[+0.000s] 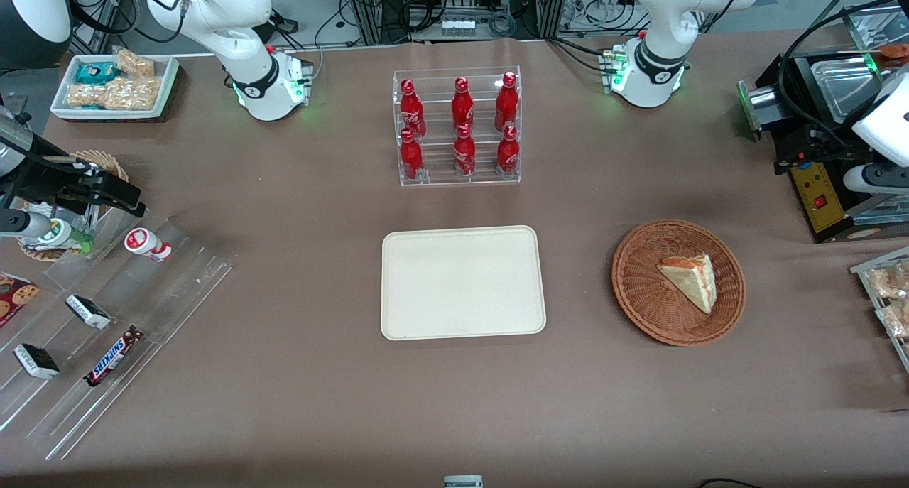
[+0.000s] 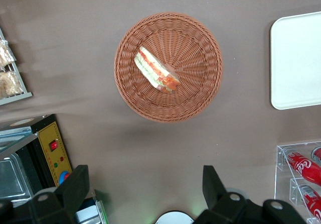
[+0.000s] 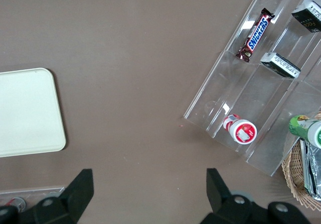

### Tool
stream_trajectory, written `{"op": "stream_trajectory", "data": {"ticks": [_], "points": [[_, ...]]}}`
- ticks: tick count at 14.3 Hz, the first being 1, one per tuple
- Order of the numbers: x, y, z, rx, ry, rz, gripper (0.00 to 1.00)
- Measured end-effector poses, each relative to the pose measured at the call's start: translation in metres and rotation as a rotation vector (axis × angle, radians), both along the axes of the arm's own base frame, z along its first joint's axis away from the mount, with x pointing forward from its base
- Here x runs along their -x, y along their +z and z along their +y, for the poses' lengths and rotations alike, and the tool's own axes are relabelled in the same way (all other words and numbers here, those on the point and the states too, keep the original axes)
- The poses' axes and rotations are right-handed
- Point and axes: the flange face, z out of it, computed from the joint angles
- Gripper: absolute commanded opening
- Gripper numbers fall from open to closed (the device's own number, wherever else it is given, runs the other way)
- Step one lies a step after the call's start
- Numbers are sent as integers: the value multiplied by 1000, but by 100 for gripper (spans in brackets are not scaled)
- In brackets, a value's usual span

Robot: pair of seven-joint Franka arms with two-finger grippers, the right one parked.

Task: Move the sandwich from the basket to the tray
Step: 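Move the left gripper toward the wicker basket holding the sandwich, then lower the open left gripper over the wrapped sandwich in the basket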

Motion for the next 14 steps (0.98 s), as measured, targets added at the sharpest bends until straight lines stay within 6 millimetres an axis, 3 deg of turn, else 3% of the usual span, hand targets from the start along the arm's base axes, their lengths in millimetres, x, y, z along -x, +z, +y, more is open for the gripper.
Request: {"op": "stream_trajectory", "data": {"ticks": [3, 7, 10, 12, 14], "points": [[-5, -34, -2, -3, -1, 55, 100], [-21, -127, -3, -8, 1, 41, 100], [-21, -195, -3, -11, 39, -14, 100], [-19, -229, -4, -14, 86, -49, 100], [-22, -250, -4, -24, 197, -62, 100]]}}
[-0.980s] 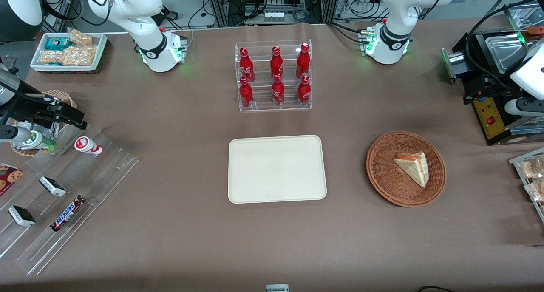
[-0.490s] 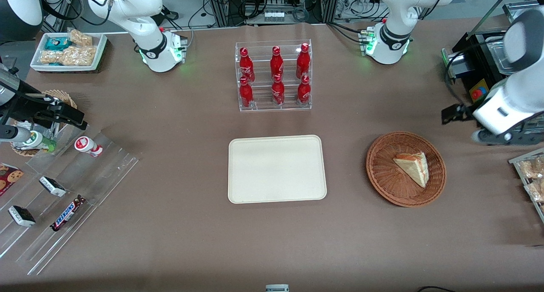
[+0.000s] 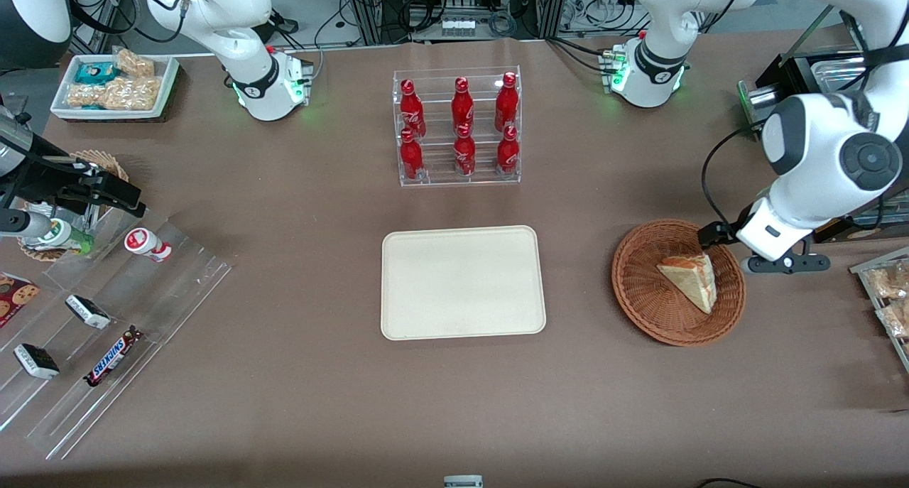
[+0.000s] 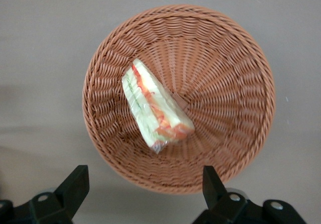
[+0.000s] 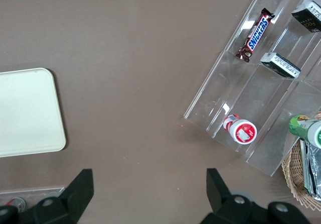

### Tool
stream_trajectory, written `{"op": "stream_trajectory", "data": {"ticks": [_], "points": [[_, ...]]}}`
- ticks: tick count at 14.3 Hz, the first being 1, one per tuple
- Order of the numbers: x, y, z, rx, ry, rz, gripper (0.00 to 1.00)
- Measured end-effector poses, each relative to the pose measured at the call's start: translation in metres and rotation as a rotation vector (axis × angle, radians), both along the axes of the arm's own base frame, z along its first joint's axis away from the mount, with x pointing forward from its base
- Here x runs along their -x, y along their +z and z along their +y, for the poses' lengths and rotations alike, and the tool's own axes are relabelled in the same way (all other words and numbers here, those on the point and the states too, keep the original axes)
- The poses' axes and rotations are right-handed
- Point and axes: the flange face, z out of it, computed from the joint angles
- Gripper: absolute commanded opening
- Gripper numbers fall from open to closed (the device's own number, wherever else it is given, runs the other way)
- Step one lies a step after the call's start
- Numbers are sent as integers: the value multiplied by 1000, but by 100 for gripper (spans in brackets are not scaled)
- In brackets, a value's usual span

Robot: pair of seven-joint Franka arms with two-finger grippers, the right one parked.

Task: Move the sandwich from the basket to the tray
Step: 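Lower the open left gripper over the wrapped sandwich in the basket, then close the left gripper on the sandwich and lift it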

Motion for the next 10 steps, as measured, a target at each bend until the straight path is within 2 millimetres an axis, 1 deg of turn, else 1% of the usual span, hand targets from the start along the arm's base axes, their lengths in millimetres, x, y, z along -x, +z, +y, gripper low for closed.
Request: {"op": "stream_trajectory", "data": {"ticks": [4, 6, 8, 10], "points": [[-11, -28, -3, -15, 381, -43, 100], [-16, -44, -4, -18, 542, -64, 100], [-18, -64, -4, -25, 639, -61, 100], [-18, -84, -3, -36, 675, -38, 99]]}}
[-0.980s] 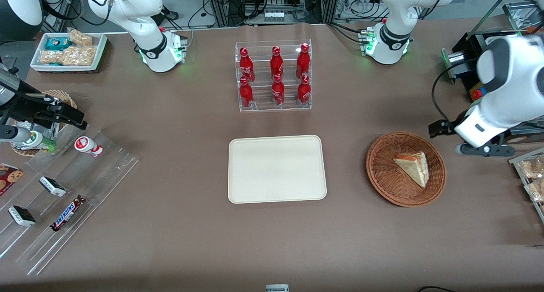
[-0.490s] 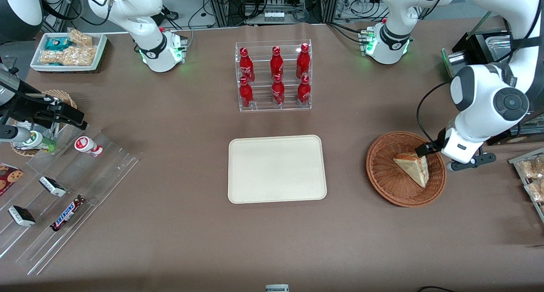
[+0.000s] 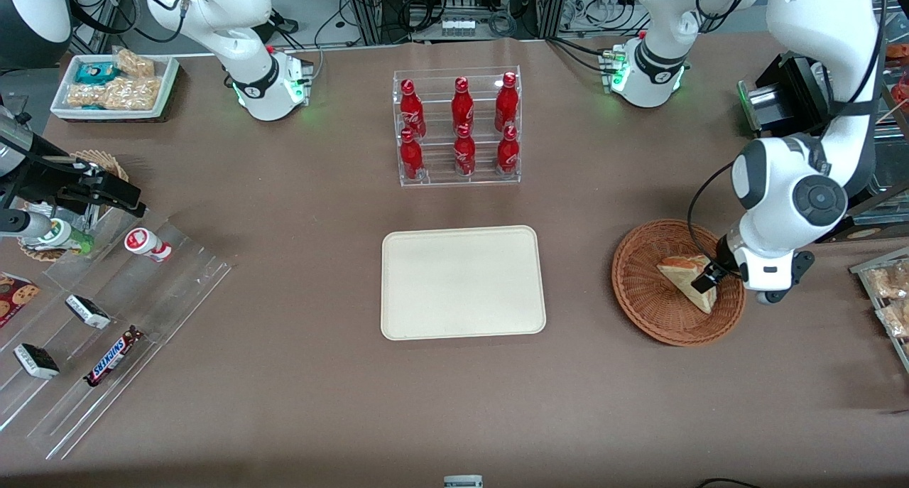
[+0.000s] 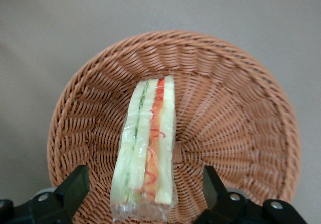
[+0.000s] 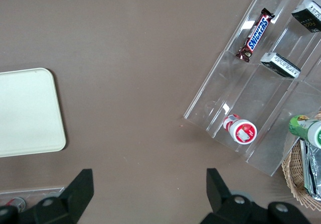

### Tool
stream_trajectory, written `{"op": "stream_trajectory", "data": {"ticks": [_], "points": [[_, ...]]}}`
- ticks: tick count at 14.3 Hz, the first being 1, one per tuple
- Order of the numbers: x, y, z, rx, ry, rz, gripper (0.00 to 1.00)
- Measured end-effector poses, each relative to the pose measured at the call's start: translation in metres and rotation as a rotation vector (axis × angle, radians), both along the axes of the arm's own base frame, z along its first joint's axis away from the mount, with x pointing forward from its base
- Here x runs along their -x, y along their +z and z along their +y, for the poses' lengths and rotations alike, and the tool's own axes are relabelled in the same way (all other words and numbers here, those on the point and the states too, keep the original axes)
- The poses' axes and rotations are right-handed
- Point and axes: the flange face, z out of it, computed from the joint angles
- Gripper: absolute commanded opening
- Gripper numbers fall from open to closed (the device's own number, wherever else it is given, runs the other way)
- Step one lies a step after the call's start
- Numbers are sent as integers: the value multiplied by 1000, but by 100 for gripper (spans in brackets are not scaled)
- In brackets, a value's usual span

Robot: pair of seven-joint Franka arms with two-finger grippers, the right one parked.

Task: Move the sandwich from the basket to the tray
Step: 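Close the left gripper on the sandwich and lift it, then carry the sandwich with the left gripper over the cream tray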

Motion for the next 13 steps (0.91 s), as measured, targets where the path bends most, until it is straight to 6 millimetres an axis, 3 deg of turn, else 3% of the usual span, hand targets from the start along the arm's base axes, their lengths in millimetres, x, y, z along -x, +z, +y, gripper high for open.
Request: {"op": "stream_trajectory", "data": {"ticks": [1, 2, 3, 4, 7, 9, 11, 13], "points": [[0, -10, 0, 5, 16, 4, 87], [-1, -19, 0, 16, 33, 7, 59], [-1, -27, 0, 29, 54, 12, 26], [0, -33, 0, 35, 74, 20, 10], [3, -37, 0, 39, 96, 32, 3], [2, -26, -2, 42, 93, 43, 3], [-4, 0, -9, 49, 82, 53, 3], [-15, 34, -38, 56, 33, 46, 3]]}}
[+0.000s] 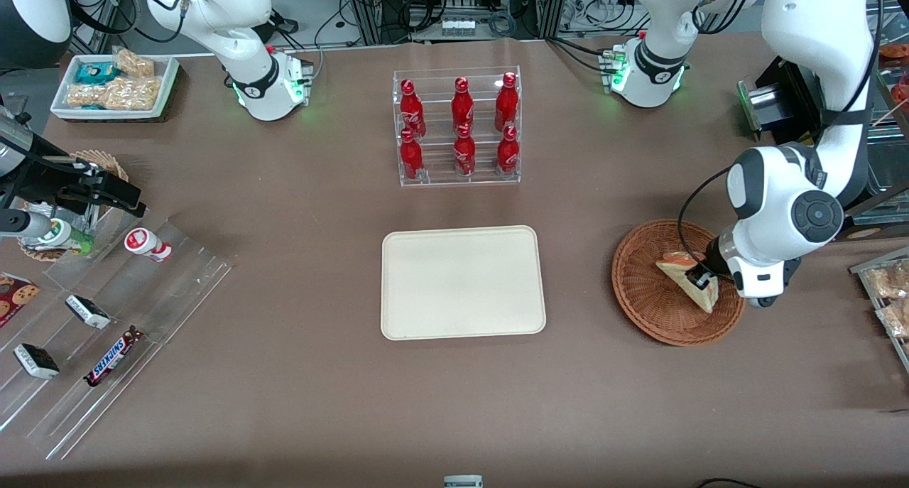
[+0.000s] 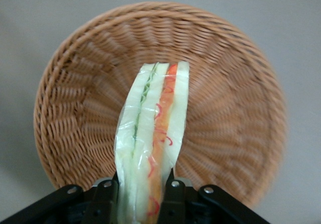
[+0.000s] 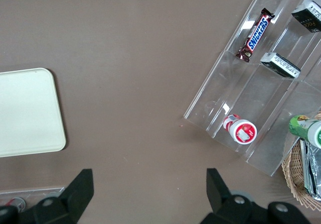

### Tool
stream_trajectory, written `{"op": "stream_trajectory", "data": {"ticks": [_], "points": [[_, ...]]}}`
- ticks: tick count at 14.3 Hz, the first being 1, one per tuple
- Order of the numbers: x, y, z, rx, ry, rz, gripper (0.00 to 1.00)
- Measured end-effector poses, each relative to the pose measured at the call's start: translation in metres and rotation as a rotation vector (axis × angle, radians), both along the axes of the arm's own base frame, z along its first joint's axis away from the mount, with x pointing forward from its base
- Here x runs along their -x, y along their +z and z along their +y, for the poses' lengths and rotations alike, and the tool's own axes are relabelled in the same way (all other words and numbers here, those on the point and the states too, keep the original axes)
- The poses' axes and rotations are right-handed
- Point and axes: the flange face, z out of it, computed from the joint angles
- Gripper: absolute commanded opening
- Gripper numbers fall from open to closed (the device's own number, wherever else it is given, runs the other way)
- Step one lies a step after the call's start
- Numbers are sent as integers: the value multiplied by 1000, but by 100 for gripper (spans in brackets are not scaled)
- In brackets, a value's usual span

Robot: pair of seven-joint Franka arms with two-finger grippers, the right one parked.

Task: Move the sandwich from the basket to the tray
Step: 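Carry the sandwich with the left gripper over the cream tray, then lower the sandwich onto the tray and open the left gripper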

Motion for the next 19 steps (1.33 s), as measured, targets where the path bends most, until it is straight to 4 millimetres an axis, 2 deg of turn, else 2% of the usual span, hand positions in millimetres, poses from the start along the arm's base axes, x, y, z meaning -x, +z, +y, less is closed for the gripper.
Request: {"op": "stream_trajectory", "data": {"ticks": [1, 3, 6, 8, 10, 12, 14, 16, 19], "points": [[-4, 15, -25, 4, -40, -13, 3], [-3, 32, -88, 12, -133, -41, 4], [11, 35, -183, 21, -279, -65, 6], [16, 27, -254, 24, -381, -82, 6], [24, 10, -323, 25, -477, -96, 6], [34, -6, -377, 28, -531, -112, 6], [42, -18, -418, 28, -579, -129, 5], [51, -29, -446, 27, -620, -138, 5], [64, -54, -471, 26, -656, -145, 7]]}}
